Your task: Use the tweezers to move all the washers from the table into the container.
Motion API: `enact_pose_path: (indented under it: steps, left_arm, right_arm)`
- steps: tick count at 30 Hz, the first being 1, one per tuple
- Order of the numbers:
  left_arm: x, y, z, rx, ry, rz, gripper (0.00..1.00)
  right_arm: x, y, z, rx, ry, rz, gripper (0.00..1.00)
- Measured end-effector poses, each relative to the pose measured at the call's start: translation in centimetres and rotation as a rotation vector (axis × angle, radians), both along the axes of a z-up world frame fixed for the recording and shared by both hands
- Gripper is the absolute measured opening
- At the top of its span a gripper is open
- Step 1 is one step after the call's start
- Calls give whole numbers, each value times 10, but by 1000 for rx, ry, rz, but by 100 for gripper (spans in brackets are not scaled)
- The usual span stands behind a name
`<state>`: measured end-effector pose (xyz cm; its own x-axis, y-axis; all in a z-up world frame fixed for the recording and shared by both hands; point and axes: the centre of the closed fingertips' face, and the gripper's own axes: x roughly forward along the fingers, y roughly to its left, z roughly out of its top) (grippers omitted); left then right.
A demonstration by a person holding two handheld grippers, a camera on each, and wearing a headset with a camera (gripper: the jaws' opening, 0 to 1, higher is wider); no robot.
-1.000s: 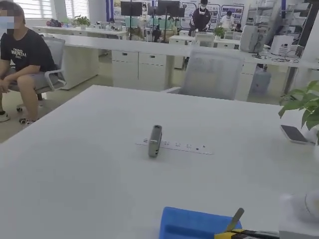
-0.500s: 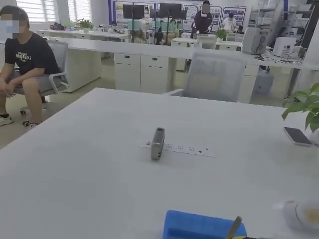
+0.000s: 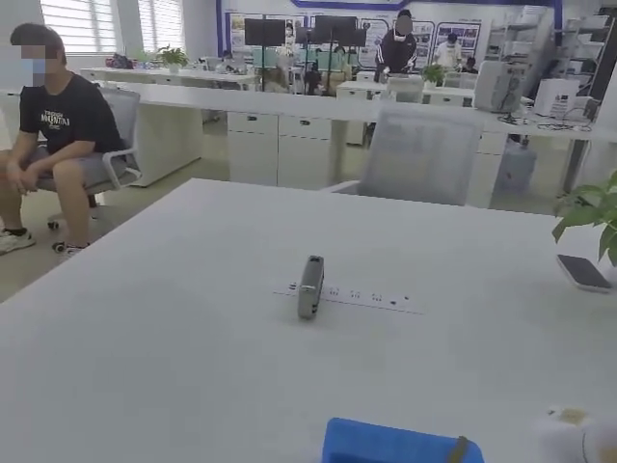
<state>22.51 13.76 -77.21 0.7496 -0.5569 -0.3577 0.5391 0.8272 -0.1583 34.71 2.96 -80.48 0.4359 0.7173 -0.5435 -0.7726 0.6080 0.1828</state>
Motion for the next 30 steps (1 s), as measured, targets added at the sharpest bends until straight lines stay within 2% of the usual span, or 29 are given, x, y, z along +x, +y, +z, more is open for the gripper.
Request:
enact_pose_path:
  steps: [7,10,14,19,22,24,30]
  left_arm:
    - [1,1,0,4,-1,2,83]
    - [0,0,-1,6,-1,1,82]
    - [0,0,-1,4,1,3,82]
    - [-1,-2,-1,7,3,-8,82]
    - [-1,-2,-2,8,5,-10,81]
    - [-1,-2,-2,8,6,-11,81]
    - [-1,-2,-3,12,9,-16,80]
  right_arm:
    - [-5,-3,19,48,-20,-13,6]
    - [-9,-3,32,93,-22,-16,5]
    - [-21,-2,48,156,-14,-9,5]
    - [-38,1,55,178,-6,21,5]
    - [-52,5,53,181,8,53,5]
    - [-61,7,47,177,30,77,5]
    - [-76,9,17,139,82,109,5]
